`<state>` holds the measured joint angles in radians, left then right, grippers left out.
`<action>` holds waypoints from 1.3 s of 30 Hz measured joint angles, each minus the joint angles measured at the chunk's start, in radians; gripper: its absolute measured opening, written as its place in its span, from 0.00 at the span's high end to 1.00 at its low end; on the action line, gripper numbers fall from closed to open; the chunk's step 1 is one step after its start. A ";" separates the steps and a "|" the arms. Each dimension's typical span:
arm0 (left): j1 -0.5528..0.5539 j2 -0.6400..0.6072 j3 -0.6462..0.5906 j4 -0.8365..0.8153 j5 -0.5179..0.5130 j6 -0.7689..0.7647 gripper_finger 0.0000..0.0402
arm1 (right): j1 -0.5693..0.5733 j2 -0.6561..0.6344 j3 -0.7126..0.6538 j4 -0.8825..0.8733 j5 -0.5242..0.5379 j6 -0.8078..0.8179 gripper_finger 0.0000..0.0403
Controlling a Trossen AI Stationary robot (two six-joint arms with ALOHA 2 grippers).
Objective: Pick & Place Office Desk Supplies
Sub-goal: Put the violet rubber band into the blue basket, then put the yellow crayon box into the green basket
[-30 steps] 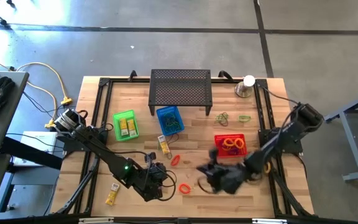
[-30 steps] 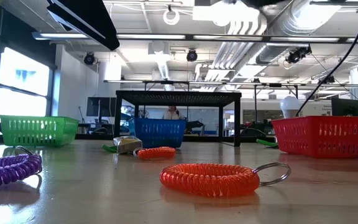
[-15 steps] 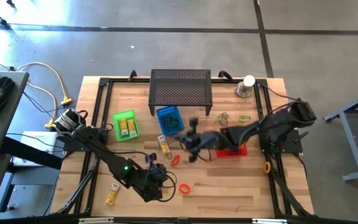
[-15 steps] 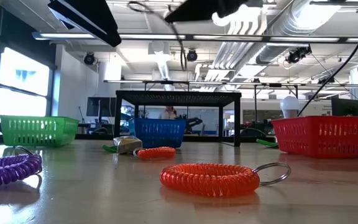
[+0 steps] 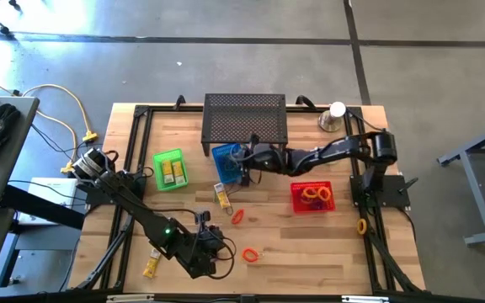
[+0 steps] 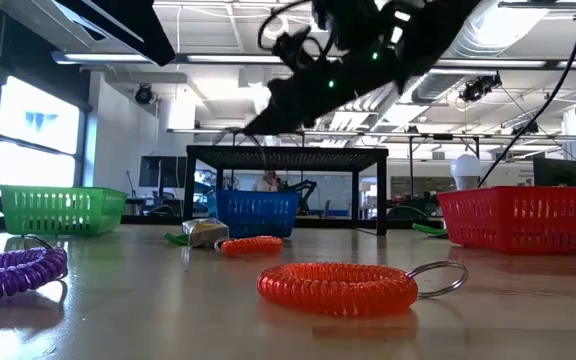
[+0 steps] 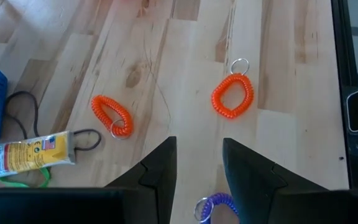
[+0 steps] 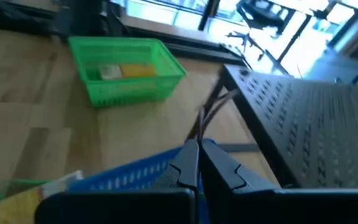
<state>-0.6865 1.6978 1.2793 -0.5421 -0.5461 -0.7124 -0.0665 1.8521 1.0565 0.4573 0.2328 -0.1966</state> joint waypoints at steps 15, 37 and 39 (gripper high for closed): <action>0.000 0.000 0.000 -0.002 -0.001 -0.003 0.69 | -0.025 0.054 0.003 -0.051 -0.021 0.134 0.91; 0.006 -0.010 0.001 -0.078 -0.015 0.065 0.69 | 0.252 -0.186 0.006 -0.281 0.076 0.288 0.54; 0.004 -0.012 0.000 -0.143 -0.001 0.035 0.69 | 0.312 -0.224 0.005 -0.388 0.076 0.349 0.54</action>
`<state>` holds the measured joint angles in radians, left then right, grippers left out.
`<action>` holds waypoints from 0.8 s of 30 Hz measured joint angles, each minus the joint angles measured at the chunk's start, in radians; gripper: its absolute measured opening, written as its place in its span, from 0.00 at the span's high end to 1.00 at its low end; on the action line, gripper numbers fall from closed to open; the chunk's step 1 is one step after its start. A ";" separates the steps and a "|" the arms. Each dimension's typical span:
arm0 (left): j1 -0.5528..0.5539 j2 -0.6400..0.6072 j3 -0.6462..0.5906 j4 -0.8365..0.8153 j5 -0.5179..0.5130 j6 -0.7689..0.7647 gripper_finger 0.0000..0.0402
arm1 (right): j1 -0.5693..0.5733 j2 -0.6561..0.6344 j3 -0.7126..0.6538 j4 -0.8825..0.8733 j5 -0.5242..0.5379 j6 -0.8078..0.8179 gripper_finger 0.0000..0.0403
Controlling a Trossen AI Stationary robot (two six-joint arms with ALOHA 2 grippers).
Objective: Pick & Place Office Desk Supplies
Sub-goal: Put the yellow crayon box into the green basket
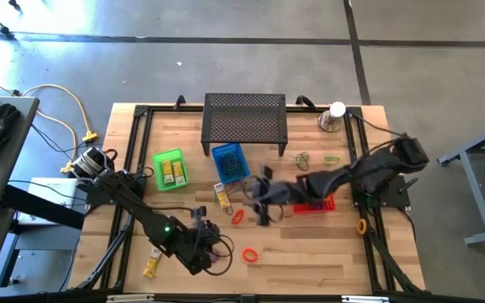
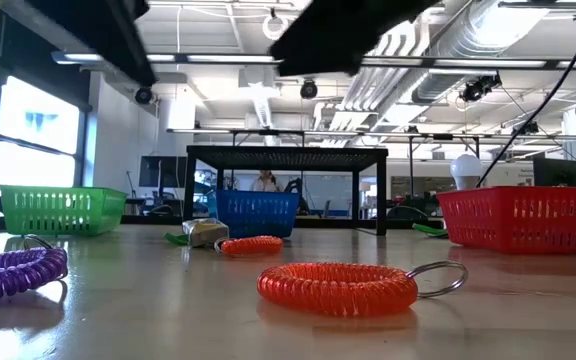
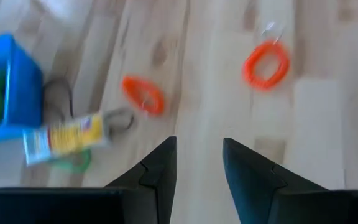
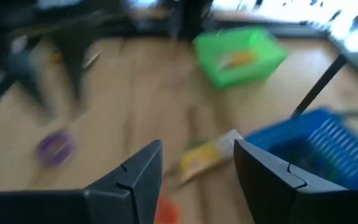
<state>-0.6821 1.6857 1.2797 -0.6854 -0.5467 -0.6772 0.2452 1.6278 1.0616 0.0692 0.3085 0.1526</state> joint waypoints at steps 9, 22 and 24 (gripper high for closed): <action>-0.036 -0.018 0.000 -0.257 0.395 -0.486 0.69 | 0.211 -0.030 -0.001 -0.259 0.004 0.217 0.54; -0.084 -0.018 0.000 -0.340 0.577 -0.746 0.68 | 0.360 -0.017 -0.001 -0.272 0.016 0.355 0.53; -0.090 -0.018 0.000 -0.374 0.578 -0.769 0.65 | 0.382 -0.017 -0.001 -0.286 0.016 0.373 0.53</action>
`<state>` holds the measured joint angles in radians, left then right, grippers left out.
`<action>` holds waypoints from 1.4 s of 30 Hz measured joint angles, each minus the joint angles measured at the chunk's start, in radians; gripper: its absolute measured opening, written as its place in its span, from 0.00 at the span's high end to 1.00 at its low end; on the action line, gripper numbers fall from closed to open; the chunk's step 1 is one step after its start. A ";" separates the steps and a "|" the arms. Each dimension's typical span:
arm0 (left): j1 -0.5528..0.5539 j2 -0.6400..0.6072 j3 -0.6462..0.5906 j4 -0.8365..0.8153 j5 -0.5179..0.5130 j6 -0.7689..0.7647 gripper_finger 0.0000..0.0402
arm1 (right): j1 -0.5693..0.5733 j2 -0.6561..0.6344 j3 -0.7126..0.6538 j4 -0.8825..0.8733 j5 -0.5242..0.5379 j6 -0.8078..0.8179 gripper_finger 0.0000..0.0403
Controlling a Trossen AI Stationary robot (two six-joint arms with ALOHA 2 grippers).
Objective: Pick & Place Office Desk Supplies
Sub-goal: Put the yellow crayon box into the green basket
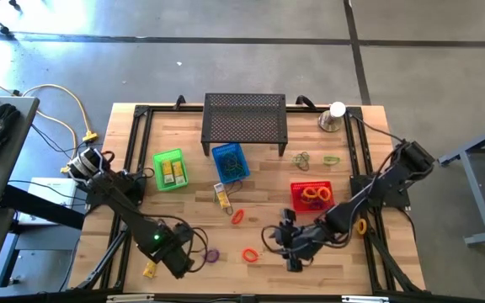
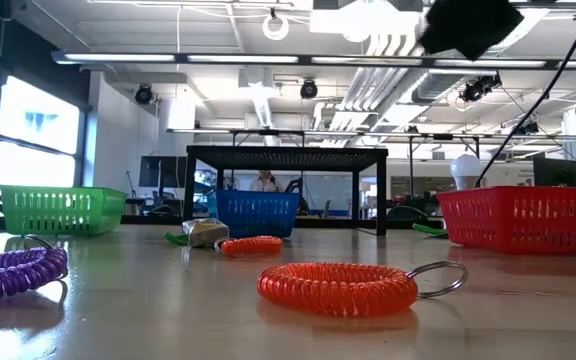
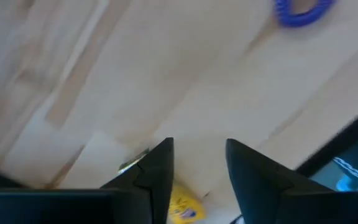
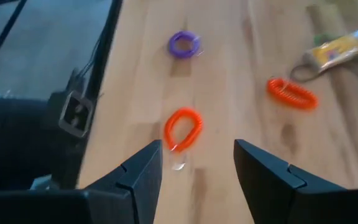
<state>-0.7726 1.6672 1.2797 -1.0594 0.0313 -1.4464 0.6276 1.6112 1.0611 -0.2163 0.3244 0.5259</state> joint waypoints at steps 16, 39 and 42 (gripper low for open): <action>-0.147 0.003 0.000 -0.121 -0.018 -0.416 0.39 | 0.164 0.001 0.000 -0.145 0.048 0.207 0.53; -0.262 0.031 -0.108 0.045 -0.002 -0.600 0.39 | 0.219 0.001 0.000 -0.147 0.148 0.206 0.53; -0.286 0.031 -0.110 0.053 -0.010 -0.655 0.39 | 0.219 0.001 0.000 -0.147 0.146 0.206 0.53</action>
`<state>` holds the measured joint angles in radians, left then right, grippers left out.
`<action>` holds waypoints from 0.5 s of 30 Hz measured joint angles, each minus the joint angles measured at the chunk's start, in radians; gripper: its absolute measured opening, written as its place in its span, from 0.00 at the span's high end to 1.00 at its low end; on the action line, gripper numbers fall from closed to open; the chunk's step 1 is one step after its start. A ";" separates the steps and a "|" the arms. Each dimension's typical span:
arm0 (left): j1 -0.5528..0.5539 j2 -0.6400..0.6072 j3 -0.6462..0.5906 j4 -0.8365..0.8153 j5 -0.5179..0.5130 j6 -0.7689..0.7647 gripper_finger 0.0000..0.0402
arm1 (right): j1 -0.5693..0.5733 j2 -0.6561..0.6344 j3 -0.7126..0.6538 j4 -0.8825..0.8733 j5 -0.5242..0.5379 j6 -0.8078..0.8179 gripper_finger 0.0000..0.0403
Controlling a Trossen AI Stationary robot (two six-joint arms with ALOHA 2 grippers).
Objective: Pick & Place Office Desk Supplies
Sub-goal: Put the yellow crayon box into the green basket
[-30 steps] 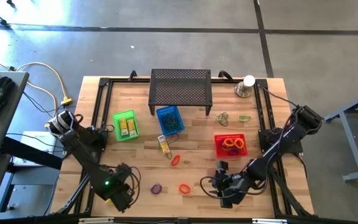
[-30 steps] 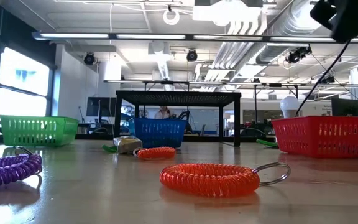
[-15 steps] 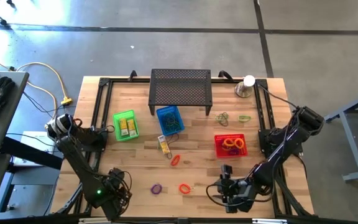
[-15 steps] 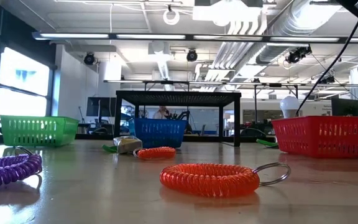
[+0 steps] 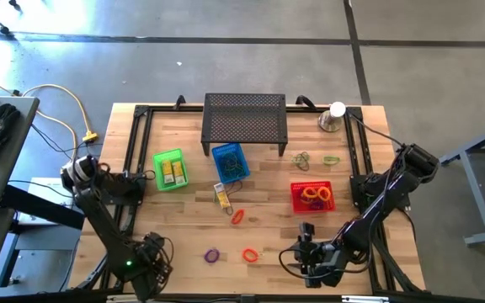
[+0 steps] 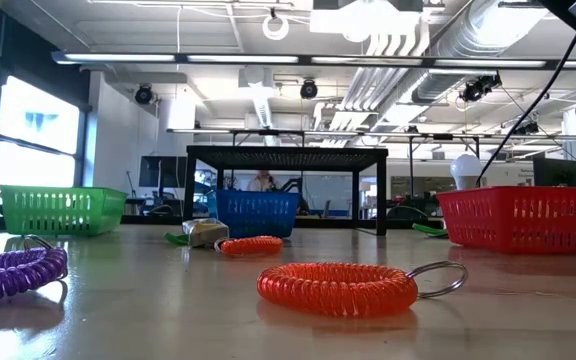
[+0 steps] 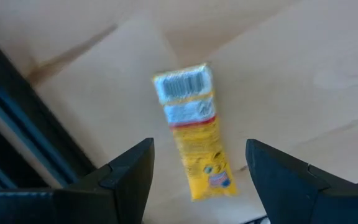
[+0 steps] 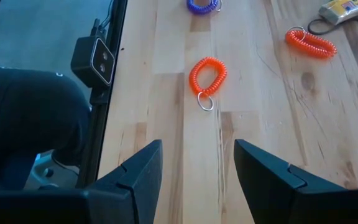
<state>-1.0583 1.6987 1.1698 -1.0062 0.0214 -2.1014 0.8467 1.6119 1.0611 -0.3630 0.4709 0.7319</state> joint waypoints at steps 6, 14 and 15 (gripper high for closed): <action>-0.040 0.000 -0.018 0.010 -0.014 -0.094 0.39 | 0.000 0.000 0.000 0.000 0.001 -0.002 0.53; -0.044 -0.001 -0.072 0.116 -0.054 -0.070 0.39 | 0.000 0.000 0.000 0.000 0.002 -0.002 0.53; -0.044 -0.001 -0.078 0.112 -0.052 -0.077 0.39 | 0.000 0.000 0.000 0.000 0.002 -0.002 0.53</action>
<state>-1.1019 1.6981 1.0922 -0.8941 -0.0309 -2.1783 0.8467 1.6119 1.0611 -0.3630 0.4728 0.7300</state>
